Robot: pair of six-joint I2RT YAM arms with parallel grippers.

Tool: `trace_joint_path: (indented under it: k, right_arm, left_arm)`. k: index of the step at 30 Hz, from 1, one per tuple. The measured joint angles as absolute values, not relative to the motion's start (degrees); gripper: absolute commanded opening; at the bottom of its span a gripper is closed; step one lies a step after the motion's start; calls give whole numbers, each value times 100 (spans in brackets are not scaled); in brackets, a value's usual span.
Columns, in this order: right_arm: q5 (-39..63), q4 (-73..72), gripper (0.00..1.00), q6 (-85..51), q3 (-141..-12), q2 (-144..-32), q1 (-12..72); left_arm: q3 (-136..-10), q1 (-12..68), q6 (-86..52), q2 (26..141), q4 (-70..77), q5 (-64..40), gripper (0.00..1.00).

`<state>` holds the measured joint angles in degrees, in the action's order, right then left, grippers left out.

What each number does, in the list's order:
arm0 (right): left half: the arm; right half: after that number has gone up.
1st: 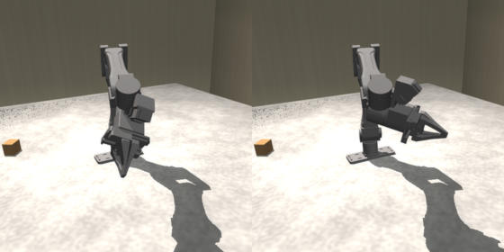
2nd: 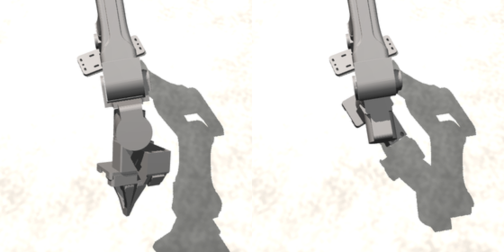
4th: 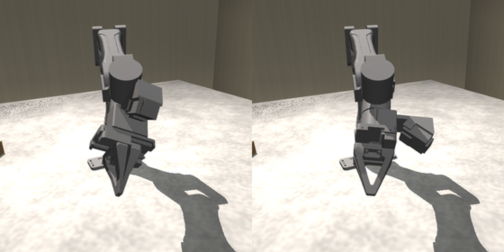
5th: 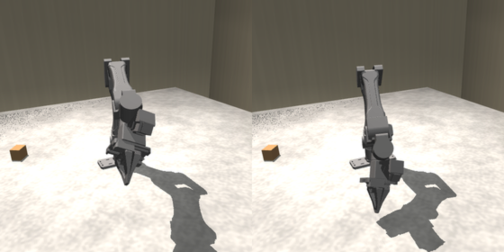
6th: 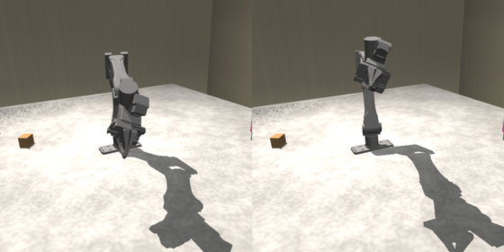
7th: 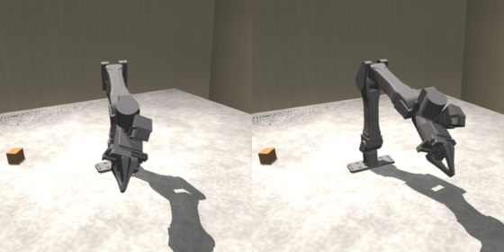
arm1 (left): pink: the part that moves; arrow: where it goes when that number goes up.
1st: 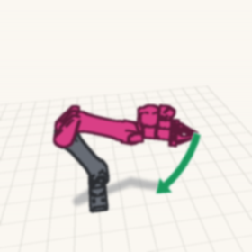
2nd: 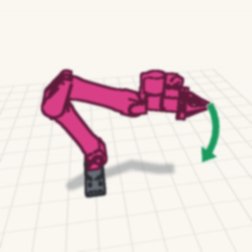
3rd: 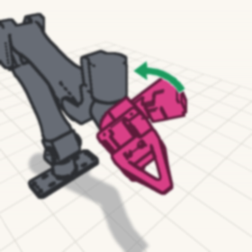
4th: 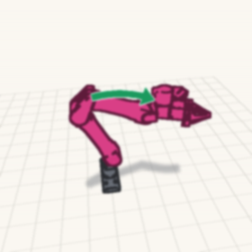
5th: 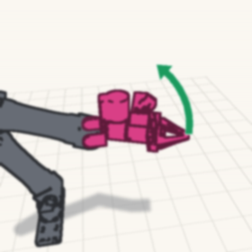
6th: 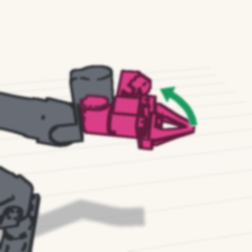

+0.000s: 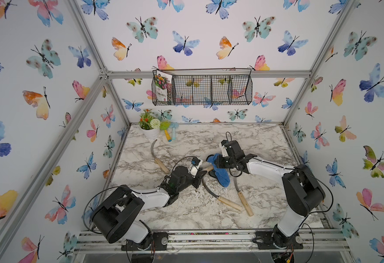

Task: Wipe small sickles with rags
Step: Wipe the small sickle.

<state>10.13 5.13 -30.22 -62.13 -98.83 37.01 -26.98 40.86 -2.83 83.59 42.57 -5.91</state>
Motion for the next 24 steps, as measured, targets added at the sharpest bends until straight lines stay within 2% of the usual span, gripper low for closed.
trace_joint_path:
  k: [8, 12, 24]
  right_arm:
    - [1378, 207, 3, -2718, -6217, -9415, 4397]
    - [1455, 84, 4, -2740, -6173, -9448, 4346]
    - [578, 829, 4, -2995, -6445, -10180, 3732]
  left_arm:
    - [-2685, 4086, -283, 8318, 4338, -397, 0]
    - [-2685, 4082, -281, 8313, 4390, -349, 0]
    - [-2543, 4084, -287, 8309, 4307, -298, 0]
